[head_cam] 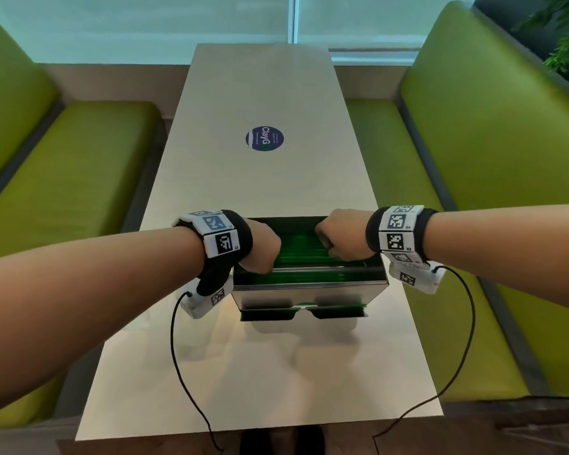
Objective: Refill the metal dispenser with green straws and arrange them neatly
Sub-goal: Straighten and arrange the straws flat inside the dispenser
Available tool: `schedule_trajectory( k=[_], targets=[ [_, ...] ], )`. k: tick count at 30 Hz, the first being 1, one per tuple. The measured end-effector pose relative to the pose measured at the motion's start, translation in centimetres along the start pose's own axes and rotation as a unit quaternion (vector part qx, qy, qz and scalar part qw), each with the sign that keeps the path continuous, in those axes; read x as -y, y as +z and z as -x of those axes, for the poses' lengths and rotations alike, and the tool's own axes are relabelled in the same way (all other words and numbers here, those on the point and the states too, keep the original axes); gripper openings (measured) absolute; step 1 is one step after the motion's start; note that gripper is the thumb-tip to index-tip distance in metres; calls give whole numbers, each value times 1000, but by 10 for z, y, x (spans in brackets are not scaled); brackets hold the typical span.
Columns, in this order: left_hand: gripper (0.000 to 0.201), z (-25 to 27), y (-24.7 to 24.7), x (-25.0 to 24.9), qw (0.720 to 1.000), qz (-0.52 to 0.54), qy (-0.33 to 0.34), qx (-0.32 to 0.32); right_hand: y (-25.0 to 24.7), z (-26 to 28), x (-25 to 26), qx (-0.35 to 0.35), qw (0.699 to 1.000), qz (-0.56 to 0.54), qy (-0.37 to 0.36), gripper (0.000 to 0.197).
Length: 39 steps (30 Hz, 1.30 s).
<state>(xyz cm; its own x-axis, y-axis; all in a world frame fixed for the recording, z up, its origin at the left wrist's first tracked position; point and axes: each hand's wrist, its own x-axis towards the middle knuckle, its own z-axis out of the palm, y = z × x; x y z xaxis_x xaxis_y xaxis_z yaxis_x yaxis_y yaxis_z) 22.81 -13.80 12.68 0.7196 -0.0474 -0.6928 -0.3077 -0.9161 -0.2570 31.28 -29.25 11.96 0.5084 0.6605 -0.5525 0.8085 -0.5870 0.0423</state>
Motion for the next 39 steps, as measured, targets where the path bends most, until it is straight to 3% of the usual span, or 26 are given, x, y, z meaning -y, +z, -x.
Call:
schedule_trajectory(
  k=[6, 11, 16, 23, 28, 32, 35, 37, 39],
  targets=[
    [46, -8, 7, -4, 1000, -16, 19, 0, 1, 0, 8, 52, 998, 34, -15, 26],
    [44, -4, 5, -3, 996, 38, 25, -77, 0, -2, 3, 21, 1000, 7, -14, 21],
    [37, -9, 14, -3, 999, 18, 40, 6, 4, -3, 2, 71, 997, -1, -31, 27],
    [36, -8, 10, -4, 998, 29, 53, -6, 6, -2, 3, 68, 996, 9, -51, 28],
    [31, -11, 12, -10, 996, -38, 60, 50, 10, -3, 9, 118, 988, 53, -88, 24],
    [34, -13, 15, 0, 987, -90, 113, 72, 11, -3, 11, 140, 983, 72, -98, 24],
    [33, -2, 8, -1, 993, -42, 104, 33, 7, 2, 11, 134, 985, 68, -89, 24],
    [28, 12, 0, 1, 996, 57, 72, -11, -1, 8, 10, 101, 992, 34, -73, 28],
    [20, 34, -3, 14, 982, 139, 81, -100, -14, 17, 10, 51, 997, -9, -59, 27]
  ],
)
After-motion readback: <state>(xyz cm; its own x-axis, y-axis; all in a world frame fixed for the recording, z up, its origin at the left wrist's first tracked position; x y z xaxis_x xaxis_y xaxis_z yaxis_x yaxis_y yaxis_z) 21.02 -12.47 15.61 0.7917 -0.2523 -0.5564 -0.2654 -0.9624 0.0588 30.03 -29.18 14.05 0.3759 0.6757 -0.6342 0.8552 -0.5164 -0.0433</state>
